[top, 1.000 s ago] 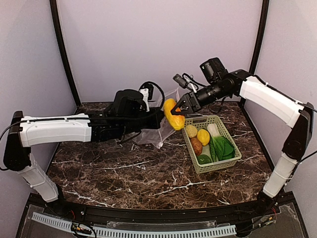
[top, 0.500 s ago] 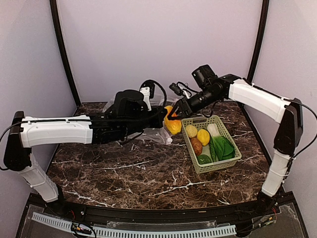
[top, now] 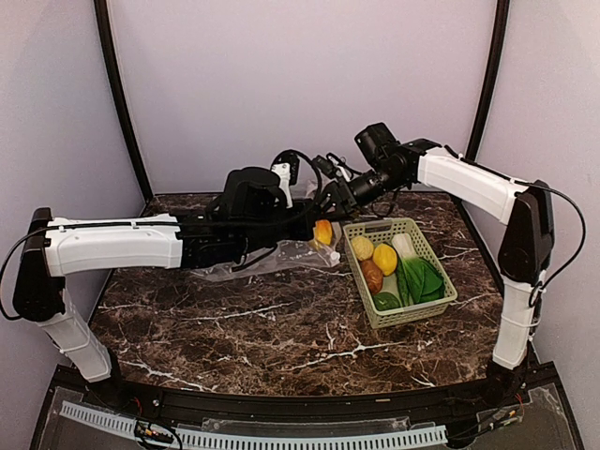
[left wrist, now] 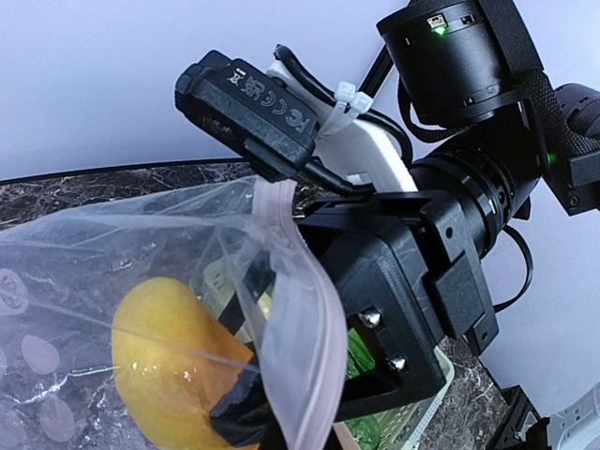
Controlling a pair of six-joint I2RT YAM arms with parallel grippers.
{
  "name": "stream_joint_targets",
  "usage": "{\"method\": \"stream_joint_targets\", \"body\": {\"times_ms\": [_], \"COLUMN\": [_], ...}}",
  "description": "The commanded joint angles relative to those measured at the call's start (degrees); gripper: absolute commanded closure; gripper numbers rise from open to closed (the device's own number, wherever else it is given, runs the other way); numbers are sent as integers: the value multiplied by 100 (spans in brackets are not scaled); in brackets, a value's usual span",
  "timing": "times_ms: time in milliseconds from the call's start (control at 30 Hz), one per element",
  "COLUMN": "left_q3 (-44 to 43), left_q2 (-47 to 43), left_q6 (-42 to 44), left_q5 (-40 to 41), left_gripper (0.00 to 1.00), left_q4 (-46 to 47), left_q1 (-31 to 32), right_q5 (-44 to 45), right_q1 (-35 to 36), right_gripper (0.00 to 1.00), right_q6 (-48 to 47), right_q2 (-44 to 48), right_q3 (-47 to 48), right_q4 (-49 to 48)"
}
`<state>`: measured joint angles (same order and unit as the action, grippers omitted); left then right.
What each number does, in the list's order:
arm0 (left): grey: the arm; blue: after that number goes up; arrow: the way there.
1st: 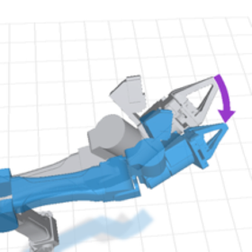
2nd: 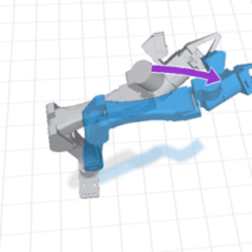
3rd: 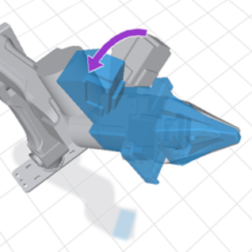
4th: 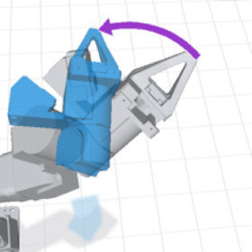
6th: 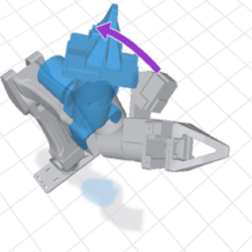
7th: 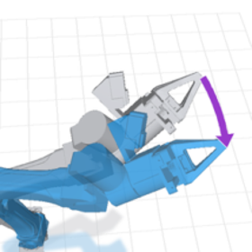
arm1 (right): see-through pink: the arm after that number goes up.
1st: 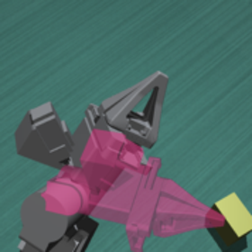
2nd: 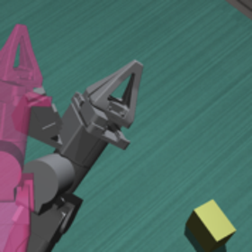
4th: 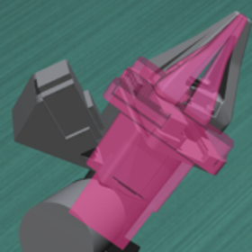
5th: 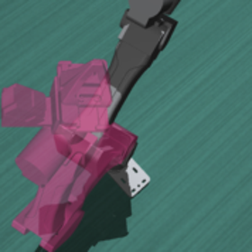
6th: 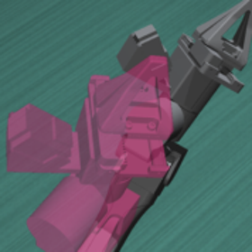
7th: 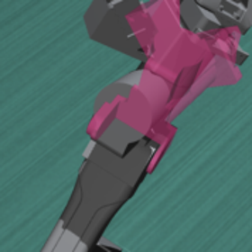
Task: Place the food in the zip-top bag and seal the zipper
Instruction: Place the fake fruit in the zipper food storage bag.
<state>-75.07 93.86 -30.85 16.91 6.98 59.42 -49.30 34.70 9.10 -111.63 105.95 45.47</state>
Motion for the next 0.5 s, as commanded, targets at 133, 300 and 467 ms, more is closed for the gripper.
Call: {"method": "stream_joint_targets", "body": {"times_ms": [133, 300, 467], "left_q3": [-126, 161, 434], "left_q2": [-24, -250, -488], "left_q6": [5, -97, -100], "left_q5": [204, 685, 941], "left_gripper": [99, 99, 99], "left_q4": [-307, -327, -375], "left_q1": [26, 22, -10], "right_q5": [-10, 196, 94], "right_q1": [2, -38, -121], "right_gripper": [28, 21, 21], "right_q6": [-188, -537, -1100], "right_q2": [315, 629, 1107], "right_q3": [-94, -343, -690], "right_q4": [-80, 19, 127]}}
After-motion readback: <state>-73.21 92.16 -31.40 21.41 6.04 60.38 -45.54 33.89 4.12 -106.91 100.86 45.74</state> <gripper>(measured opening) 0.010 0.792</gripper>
